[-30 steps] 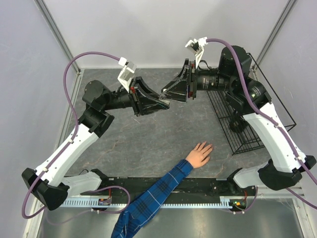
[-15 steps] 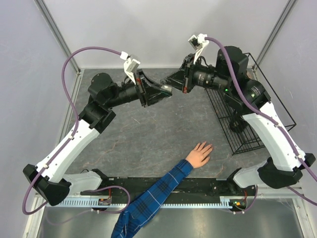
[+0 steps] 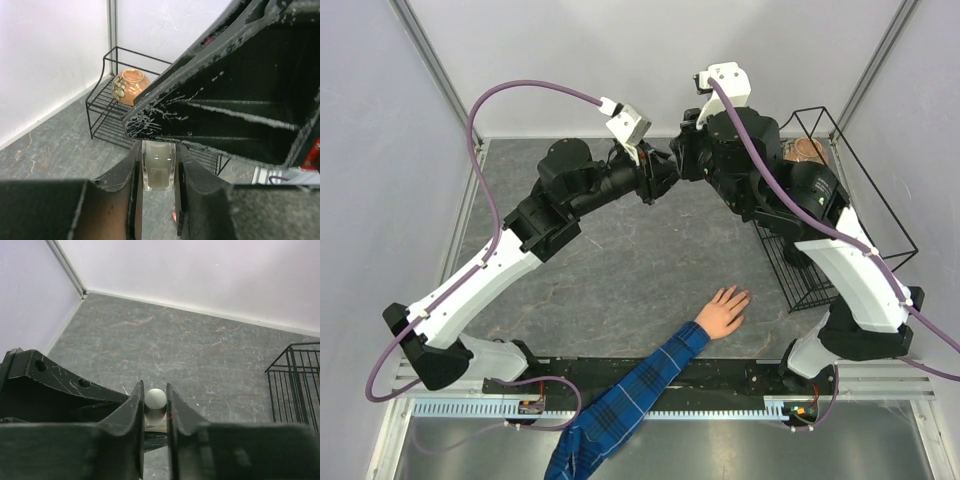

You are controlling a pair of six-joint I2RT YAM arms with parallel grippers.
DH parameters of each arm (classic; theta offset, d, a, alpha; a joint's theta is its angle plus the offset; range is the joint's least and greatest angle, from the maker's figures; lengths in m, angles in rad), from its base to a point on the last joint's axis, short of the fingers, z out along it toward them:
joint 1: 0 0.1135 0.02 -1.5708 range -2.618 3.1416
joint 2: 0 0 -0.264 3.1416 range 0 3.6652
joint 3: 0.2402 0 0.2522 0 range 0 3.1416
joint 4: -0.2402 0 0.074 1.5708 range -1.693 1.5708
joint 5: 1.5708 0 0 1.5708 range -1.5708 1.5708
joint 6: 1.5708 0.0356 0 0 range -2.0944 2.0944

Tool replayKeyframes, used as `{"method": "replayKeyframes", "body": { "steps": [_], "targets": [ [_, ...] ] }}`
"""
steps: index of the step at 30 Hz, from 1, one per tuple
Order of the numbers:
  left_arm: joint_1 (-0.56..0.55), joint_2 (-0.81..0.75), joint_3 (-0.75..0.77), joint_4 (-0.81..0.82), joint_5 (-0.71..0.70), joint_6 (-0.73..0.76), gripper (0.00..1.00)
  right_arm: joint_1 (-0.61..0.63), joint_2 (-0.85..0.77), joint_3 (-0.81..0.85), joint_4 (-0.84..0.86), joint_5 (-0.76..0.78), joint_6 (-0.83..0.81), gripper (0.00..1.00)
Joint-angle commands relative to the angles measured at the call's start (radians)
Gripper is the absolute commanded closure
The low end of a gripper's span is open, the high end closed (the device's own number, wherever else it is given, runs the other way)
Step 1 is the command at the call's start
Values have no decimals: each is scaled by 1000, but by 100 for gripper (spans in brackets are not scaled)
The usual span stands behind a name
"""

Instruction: Paint the nails

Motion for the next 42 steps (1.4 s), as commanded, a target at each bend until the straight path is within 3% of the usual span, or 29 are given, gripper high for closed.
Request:
{"method": "replayKeyframes", "body": {
  "steps": [1,5,7,13,15,19,25,32,34,37,40,42],
  "targets": [
    [15,-49,-46,75,71,76,98,45,5,-10,-68,-149,4,63],
    [57,-121,-131,99,263,11,98,-13,-24,-9,-50,-257,-7,40],
    [78,-141,-168,102,386,-46,98,-82,-53,-15,-29,-398,-12,31],
    [146,-184,-211,151,628,-159,98,-305,-126,-141,114,-1138,-9,28],
    [172,-191,-226,203,703,-221,98,-325,-126,-168,123,-1295,-2,29],
    [198,-188,-229,228,788,-281,98,-345,-162,-265,250,-1437,48,29],
    [209,-199,-232,245,811,-301,98,-353,-179,-365,353,-1486,117,44],
    [224,-202,-240,248,823,-306,98,-354,-189,-369,360,-1421,100,57],
    [226,-205,-240,248,816,-302,98,-356,-193,-372,357,-1405,97,66],
    [230,-211,-231,212,736,-264,98,-354,-196,-368,354,-1373,88,81],
    [230,-211,-197,89,528,-189,98,-354,-199,-366,346,-1304,90,99],
    [229,-196,-166,0,347,-137,98,-337,-192,-362,305,-1234,80,100]
  ]
}}
